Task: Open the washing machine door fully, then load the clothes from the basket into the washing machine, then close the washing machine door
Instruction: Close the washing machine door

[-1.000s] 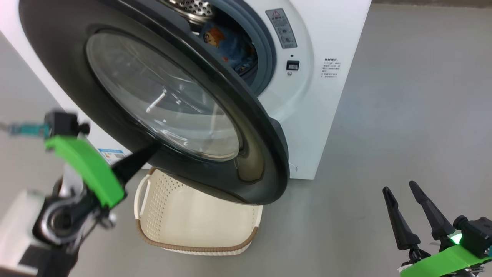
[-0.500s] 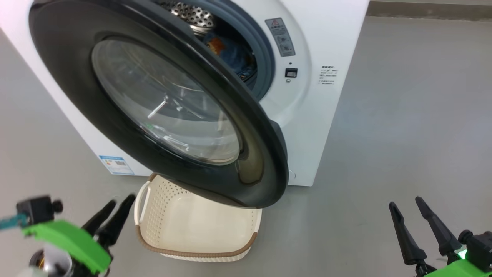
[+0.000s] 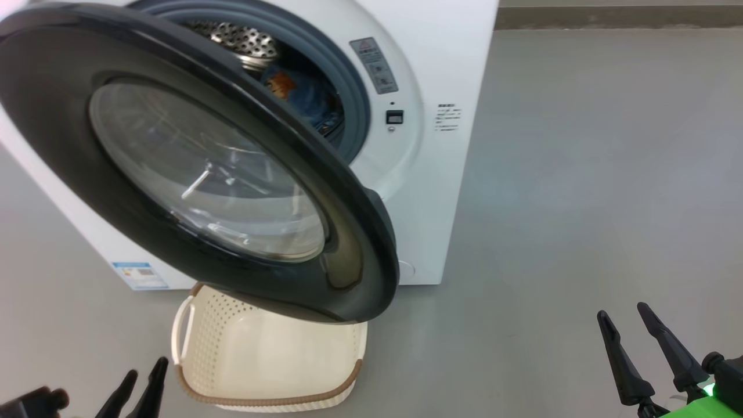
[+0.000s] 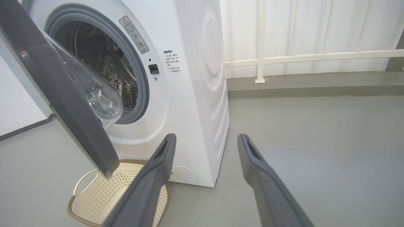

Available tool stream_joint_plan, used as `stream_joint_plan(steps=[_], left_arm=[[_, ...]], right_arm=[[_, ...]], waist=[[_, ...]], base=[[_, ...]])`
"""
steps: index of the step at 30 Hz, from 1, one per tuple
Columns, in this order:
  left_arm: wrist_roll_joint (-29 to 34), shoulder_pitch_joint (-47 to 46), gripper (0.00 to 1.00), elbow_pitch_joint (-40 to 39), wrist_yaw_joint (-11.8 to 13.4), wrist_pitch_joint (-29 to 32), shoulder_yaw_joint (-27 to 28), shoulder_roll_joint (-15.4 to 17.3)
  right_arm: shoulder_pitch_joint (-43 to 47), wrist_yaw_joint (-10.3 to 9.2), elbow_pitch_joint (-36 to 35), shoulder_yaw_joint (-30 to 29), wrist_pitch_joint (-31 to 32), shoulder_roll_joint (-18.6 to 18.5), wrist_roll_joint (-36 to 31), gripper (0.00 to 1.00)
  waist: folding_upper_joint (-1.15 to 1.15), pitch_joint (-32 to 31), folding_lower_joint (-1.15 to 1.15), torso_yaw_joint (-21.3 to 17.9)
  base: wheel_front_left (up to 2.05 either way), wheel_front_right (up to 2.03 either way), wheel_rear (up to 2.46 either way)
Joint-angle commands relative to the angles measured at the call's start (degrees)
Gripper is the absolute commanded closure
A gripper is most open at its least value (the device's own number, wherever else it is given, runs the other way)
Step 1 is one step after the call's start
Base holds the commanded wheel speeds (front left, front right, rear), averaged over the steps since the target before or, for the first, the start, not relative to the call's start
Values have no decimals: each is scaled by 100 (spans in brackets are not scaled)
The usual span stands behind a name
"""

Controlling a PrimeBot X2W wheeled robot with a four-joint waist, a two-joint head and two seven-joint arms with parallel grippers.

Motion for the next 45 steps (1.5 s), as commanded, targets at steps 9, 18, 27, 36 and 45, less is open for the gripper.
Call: stream_joint_plan(steps=[9, 18, 27, 36, 45], left_arm=[[1295, 292, 0, 3, -15, -137, 1280, -324], [3280, 791, 0, -494, -15, -138, 2309, -1199], [4864, 1064, 0, -1066, -15, -139, 2932, -1849], [5550, 1206, 0, -1030, -15, -139, 3056, -2254], [5643, 1163, 0, -1016, -15, -139, 3123, -2331]], right_arm=[[72, 51, -131, 30, -27, -141, -22, 0], [94, 51, -116, 23, -27, -116, -19, 0], [139, 51, -119, -54, -27, -36, -48, 0], [152, 51, -80, -50, -27, 41, -63, 0], [112, 51, -59, -41, -27, 72, -59, 0]], waist=[[0, -113, 0, -334], [0, -158, 0, -436], [0, -179, 0, -396], [0, -175, 0, -344], [0, -164, 0, -307]], base=[[0, 0, 0], [0, 0, 0], [0, 0, 0], [0, 0, 0], [0, 0, 0]])
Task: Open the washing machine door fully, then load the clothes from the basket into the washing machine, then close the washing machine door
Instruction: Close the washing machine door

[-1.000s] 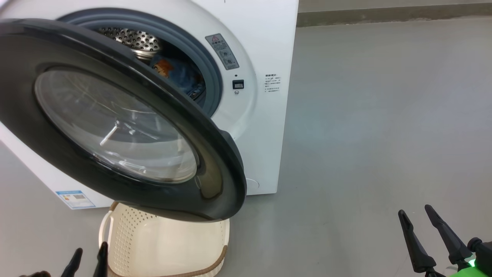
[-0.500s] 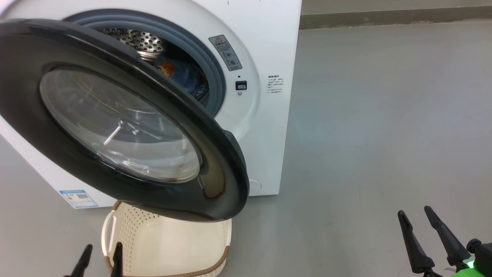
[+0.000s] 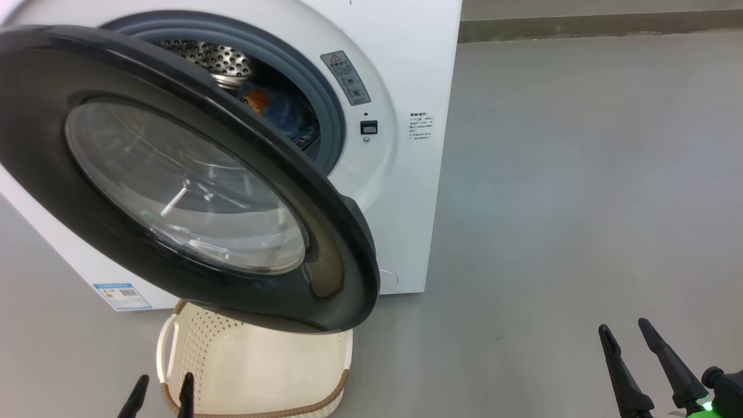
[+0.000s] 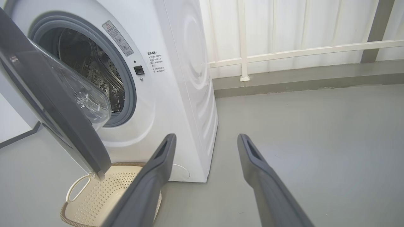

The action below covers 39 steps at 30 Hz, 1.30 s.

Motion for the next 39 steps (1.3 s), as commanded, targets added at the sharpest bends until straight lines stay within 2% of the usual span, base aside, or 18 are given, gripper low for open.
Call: stream_joint_plan(steps=[1, 9, 10, 11, 12, 13, 14, 19, 22, 29, 34, 39], left_arm=[[55, -177, 0, -96, -13, -77, 224, 38], [27, -208, 0, -143, -13, -77, 216, -3], [23, -219, 0, -144, -13, -77, 207, -13], [23, -232, 0, -139, -13, -77, 192, -23], [22, -246, 0, -131, -13, -77, 172, -32], [15, -260, 0, -123, -13, -77, 150, -43], [7, -272, 0, -119, -13, -77, 139, -53], [-32, -332, 0, -144, -13, -78, 77, -113], [-43, -367, 0, -169, -13, -78, 31, -138], [-40, -377, 0, -257, -13, -78, -54, -162], [-49, -346, 0, -294, -13, -78, -97, -185], [-65, -281, 0, -301, -13, -78, -140, -213]], right_arm=[[-92, 51, -118, 87, -27, -108, -59, 0], [-293, 51, 5, 231, -27, -20, -49, 0], [-355, 51, 52, 275, -27, 9, -31, 19], [-420, 51, 104, 339, -27, 36, -9, 52], [-490, 51, 158, 398, -27, 68, 4, 67], [-560, 51, 207, 444, -27, 108, 18, 93], [-637, 51, 266, 500, -27, 148, 36, 100], [-1231, 51, 542, 558, -27, 417, 150, 100], [-1696, 51, 420, 677, -27, 568, 211, 100], [-2767, 51, -639, 1022, -27, 719, 350, 100], [-3240, 51, -1365, 1497, -27, 723, 419, 100], [-3219, 51, -1502, 2215, -27, 699, 549, 100]], waist=[[0, -2, 0, 10], [0, -1, 0, 44], [0, -1, 0, 55], [0, -2, 0, 72], [0, -8, 0, 94], [0, -12, 0, 120], [0, -12, 0, 137], [0, -7, 0, 249], [0, -16, 0, 340], [0, -61, 0, 603], [0, -115, 0, 792], [0, -157, 0, 975]], base=[[0, 0, 0], [0, 0, 0], [0, 0, 0], [0, 0, 0], [0, 0, 0], [0, 0, 0], [0, 0, 0], [0, 0, 0], [0, 0, 0], [0, 0, 0], [0, 0, 0], [0, 0, 0]])
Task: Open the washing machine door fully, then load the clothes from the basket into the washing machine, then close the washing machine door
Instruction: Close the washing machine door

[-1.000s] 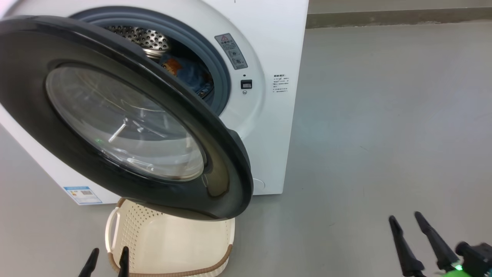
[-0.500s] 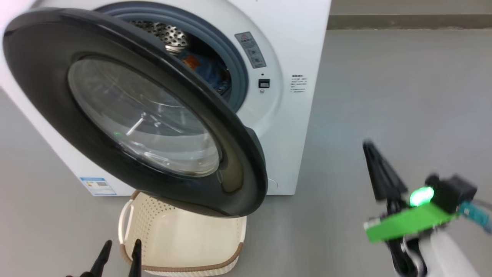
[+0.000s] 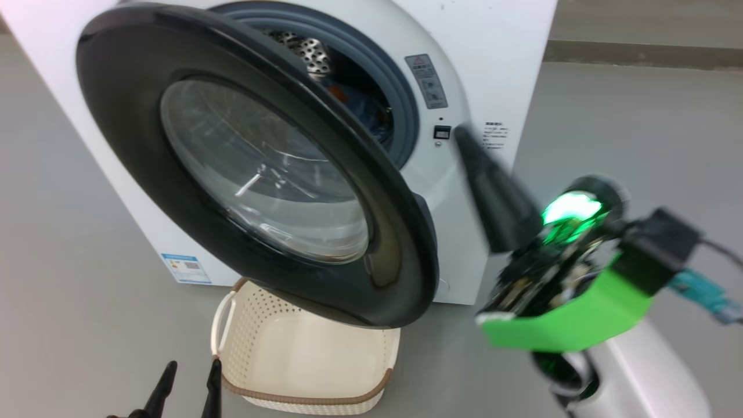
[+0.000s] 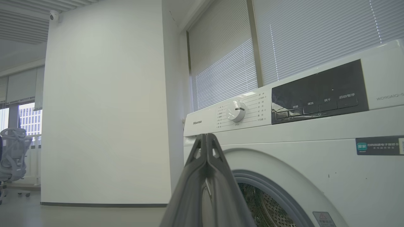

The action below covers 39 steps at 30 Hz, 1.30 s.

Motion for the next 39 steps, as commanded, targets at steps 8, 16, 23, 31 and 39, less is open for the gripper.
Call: stream_joint_plan(steps=[8, 16, 23, 31, 39], left_arm=[[-118, -66, 0, -66, -13, -78, 62, -51], [-169, -99, 0, -39, -13, -78, -9, -77], [-188, -195, 0, -39, -13, -78, -25, -90], [-295, -347, 0, -17, -13, -78, -98, -93], [-331, -447, 0, -33, -13, -78, -147, -93]], right_arm=[[489, 51, 655, 1436, -26, -42, 540, 100], [869, 51, 1424, 1896, -26, -169, 621, 100], [928, 51, 2108, 1642, -26, -294, 611, 100], [677, 51, 2466, 1134, -26, -323, 580, 100], [438, 51, 2636, 587, -26, -284, 525, 100]], waist=[[0, -18, 0, 350], [0, 135, 0, 538], [0, 349, 0, 624], [0, 530, 0, 659], [0, 642, 0, 697]], base=[[0, 0, 0], [0, 0, 0], [0, 0, 0], [0, 0, 0], [0, 0, 0]])
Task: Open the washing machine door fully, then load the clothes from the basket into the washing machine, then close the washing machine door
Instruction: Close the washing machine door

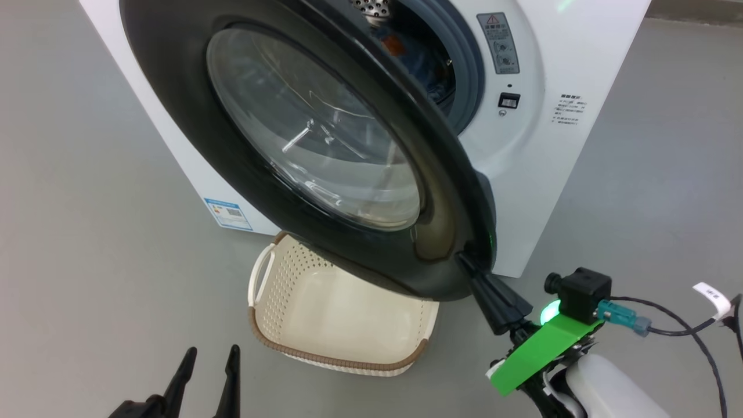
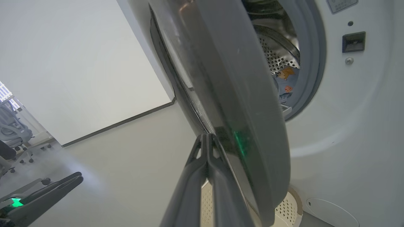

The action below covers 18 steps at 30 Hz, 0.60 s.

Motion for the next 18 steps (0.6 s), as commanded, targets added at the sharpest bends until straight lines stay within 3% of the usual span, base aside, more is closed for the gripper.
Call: stream_joint_plan(steps=[1, 18], left_arm=[[-33, -223, 0, -132, -13, -77, 164, 20], [-98, -642, 0, -294, -13, -77, -123, 19]], right_arm=[[-204, 50, -97, -60, -27, 15, -75, 100], [-1129, 50, 52, -967, -27, -358, -156, 100]], waist=[[0, 60, 0, 18], [0, 619, 0, 314]], base=[[0, 0, 0], [0, 0, 0]])
